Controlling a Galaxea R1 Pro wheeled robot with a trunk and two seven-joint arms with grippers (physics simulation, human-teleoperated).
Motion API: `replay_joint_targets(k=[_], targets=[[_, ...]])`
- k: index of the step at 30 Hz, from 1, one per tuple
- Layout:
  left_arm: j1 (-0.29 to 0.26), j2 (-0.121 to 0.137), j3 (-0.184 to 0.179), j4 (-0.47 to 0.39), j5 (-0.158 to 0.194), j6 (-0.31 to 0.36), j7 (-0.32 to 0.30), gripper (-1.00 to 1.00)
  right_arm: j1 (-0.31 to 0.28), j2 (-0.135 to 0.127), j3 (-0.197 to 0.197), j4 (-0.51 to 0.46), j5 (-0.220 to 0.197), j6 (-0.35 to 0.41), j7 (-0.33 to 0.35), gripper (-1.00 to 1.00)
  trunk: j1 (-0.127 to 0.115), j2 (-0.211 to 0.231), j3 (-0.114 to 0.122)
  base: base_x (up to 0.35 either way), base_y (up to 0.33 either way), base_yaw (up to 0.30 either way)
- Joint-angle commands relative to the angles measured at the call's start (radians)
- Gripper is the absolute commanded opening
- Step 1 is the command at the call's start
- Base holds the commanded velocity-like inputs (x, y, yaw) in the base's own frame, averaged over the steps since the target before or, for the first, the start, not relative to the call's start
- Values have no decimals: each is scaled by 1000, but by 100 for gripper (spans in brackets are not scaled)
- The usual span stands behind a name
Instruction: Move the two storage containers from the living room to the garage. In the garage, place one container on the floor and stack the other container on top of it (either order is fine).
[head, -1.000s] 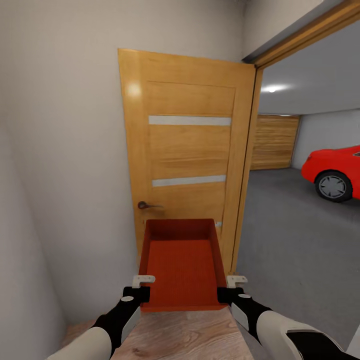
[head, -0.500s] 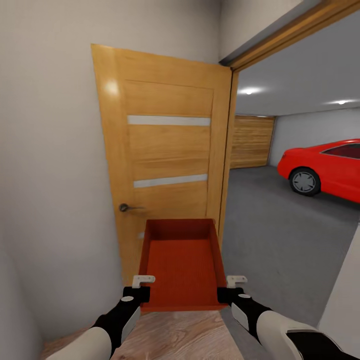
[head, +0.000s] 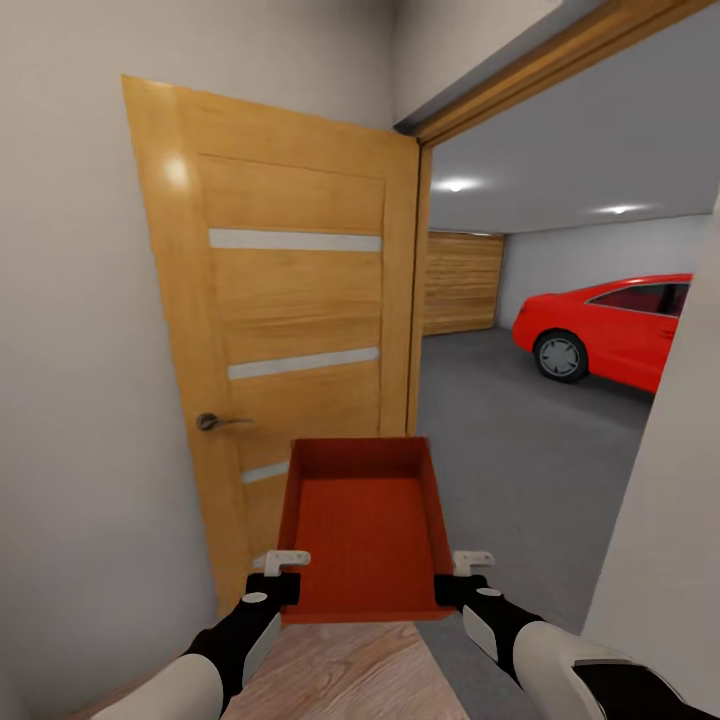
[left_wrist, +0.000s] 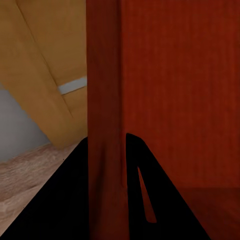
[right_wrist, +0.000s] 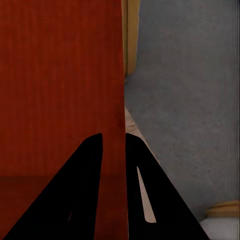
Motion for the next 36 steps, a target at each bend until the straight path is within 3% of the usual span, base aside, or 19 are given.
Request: replay_joint_targets(k=[1, 14, 33, 34, 36], targets=[[-1, 3, 12, -6, -16, 5, 71, -100, 0, 1, -24, 4, -1, -3, 1, -100, 0, -1, 0, 0, 0, -241], [-1, 0, 12, -6, -16, 5, 71, -100, 0, 1, -24, 4, -1, -3, 1, -100, 0, -1, 0, 0, 22, -120], [-1, 0, 12, -5, -16, 5, 71, -100, 0, 1, -24, 4, -3, -3, 1, -100, 0, -1, 0, 0, 300, -1], [-1, 0, -3, -4, -2, 5, 17, -100, 0, 1, -3, 4, -3, -4, 0, -100, 0, -1, 0, 0, 0, 0], [-1, 1, -12, -3, 6, 4, 19, -100, 0, 2, 0, 4, -3, -4, -2, -100, 0, -1, 0, 0, 0, 0]])
